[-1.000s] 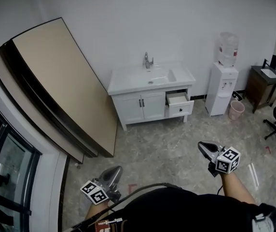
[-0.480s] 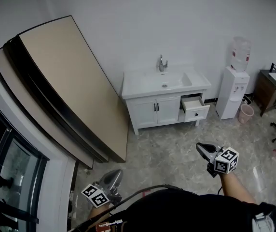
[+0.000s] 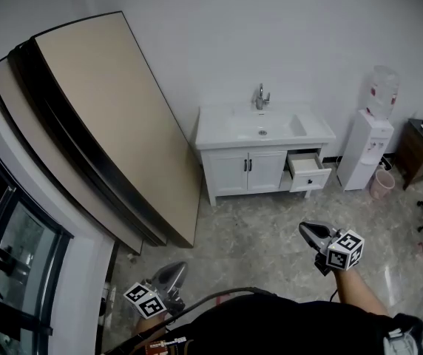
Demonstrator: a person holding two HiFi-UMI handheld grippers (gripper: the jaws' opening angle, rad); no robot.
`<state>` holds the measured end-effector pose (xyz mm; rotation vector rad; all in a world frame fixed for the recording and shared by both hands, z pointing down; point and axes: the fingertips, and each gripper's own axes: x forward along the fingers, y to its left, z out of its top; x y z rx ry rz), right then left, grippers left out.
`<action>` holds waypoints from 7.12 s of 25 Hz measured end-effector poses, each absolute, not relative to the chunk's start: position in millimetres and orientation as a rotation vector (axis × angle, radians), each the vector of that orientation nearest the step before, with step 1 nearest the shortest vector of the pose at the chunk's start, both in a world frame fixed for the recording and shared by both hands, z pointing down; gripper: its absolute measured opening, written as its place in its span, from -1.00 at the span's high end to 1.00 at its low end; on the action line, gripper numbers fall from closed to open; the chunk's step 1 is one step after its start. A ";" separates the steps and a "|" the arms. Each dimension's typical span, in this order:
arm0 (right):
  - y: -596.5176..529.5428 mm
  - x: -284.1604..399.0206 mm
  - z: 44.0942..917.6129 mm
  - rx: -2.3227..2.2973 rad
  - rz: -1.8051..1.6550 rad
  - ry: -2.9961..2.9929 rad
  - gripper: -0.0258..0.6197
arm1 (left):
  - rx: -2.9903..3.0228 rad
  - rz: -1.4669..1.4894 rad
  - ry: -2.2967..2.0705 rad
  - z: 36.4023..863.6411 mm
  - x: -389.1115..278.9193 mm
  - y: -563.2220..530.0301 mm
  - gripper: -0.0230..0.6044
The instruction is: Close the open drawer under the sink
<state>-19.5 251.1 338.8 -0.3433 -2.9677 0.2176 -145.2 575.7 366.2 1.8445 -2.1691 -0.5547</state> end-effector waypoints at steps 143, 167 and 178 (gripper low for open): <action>-212.2 -693.0 320.2 -0.105 0.165 -2.960 0.92 | 2.039 -0.585 -1.937 345.7 -853.6 78.1 0.93; -426.8 -735.1 343.6 -0.438 0.230 -2.934 0.92 | 1.843 -0.516 -2.151 339.9 -832.1 -126.0 0.93; -451.6 -763.7 366.7 -0.406 0.288 -2.908 0.92 | 1.846 -0.560 -2.095 344.0 -864.2 -153.4 0.93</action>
